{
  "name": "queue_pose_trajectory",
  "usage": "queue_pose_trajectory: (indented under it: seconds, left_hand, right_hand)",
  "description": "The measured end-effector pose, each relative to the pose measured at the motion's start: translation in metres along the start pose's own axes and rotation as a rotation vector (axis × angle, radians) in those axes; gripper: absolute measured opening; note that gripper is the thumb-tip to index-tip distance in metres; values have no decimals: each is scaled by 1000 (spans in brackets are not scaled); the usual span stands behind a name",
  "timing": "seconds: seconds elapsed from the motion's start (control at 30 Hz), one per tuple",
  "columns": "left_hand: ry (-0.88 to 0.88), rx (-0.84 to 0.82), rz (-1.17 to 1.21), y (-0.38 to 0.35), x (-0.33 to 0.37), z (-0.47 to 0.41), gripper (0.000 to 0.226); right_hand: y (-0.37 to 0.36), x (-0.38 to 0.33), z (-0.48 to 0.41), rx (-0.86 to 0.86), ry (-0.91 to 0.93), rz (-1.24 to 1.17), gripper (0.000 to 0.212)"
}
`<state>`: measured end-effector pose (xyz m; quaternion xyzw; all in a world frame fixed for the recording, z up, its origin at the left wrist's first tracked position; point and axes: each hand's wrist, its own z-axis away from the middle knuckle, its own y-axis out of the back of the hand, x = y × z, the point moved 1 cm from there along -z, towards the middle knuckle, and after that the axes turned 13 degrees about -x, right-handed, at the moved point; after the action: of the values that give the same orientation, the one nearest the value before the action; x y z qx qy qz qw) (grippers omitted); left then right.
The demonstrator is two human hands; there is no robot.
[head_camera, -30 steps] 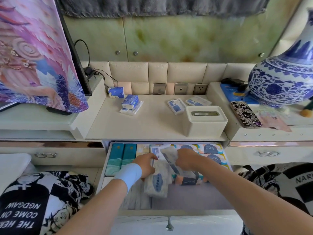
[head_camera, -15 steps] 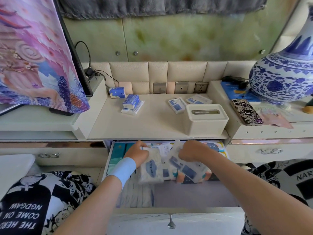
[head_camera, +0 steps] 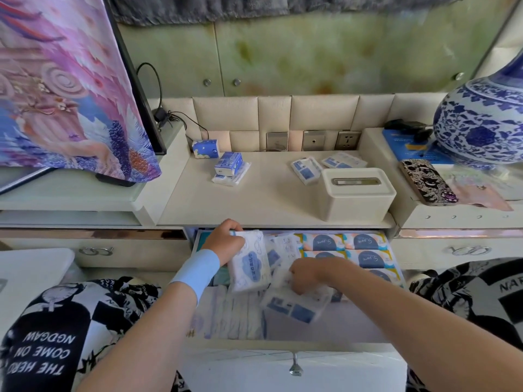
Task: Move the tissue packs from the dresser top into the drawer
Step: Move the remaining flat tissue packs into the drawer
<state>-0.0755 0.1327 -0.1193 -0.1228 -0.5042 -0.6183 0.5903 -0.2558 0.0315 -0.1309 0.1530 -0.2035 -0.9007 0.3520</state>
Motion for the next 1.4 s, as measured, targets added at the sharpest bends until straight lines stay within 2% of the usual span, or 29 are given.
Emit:
queue_pose_trajectory:
  seconds: [0.07, 0.17, 0.27, 0.37, 0.47, 0.53, 0.7, 0.77, 0.87, 1.0, 1.07, 1.13, 1.23, 1.33, 1.4]
  left_hand:
    - [7, -89, -44, -2, 3, 2, 31]
    - [44, -277, -158, -23, 5, 4, 32]
    - [68, -435, -245, -55, 6, 5, 31]
    - [77, -495, -414, -80, 6, 4, 36]
    - [73, -523, -682, -95, 5, 0, 42]
    - [77, -535, -833, -98, 3, -4, 49]
    - [88, -559, -955, -91, -4, -5, 49]
    - [40, -526, -964, -85, -5, -5, 46]
    - [-82, -412, -976, -74, -10, -10, 30]
    - [-183, -391, -966, -68, -23, -11, 29]
    - [-214, -394, -982, -69, -30, -11, 34]
    - [-233, -386, -1002, -72, -36, -11, 45]
    - [-314, -332, -1097, -77, -42, -13, 77]
    - [-289, -297, -1147, -75, -48, -16, 100]
    - [-238, -319, -1192, -73, -54, -18, 104]
  right_hand:
    - [3, 13, 5, -18, -87, 41, 46]
    - [1, 33, 11, 11, -197, 92, 48]
    - [-4, 41, 20, -11, -211, 36, 47]
    - [-16, 42, 15, -42, -211, -23, 39]
    - [-32, 44, -8, -50, -211, -96, 40]
    - [-38, 41, -17, -47, -210, -129, 40]
    - [-48, 28, -34, -31, -85, -360, 35]
    - [-56, 17, -41, -60, 18, -533, 35]
    - [-66, 1, -53, -186, 68, -787, 39]
    - [-64, -7, -59, -250, 96, -940, 40]
    - [-64, -6, -61, -240, 46, -927, 39]
    - [-68, -7, -64, -304, 50, -956, 37]
    - [-74, -14, -72, -387, 149, -987, 36]
    - [-65, -16, -74, -302, 149, -883, 36]
    - [-59, -17, -73, -241, 147, -879, 31]
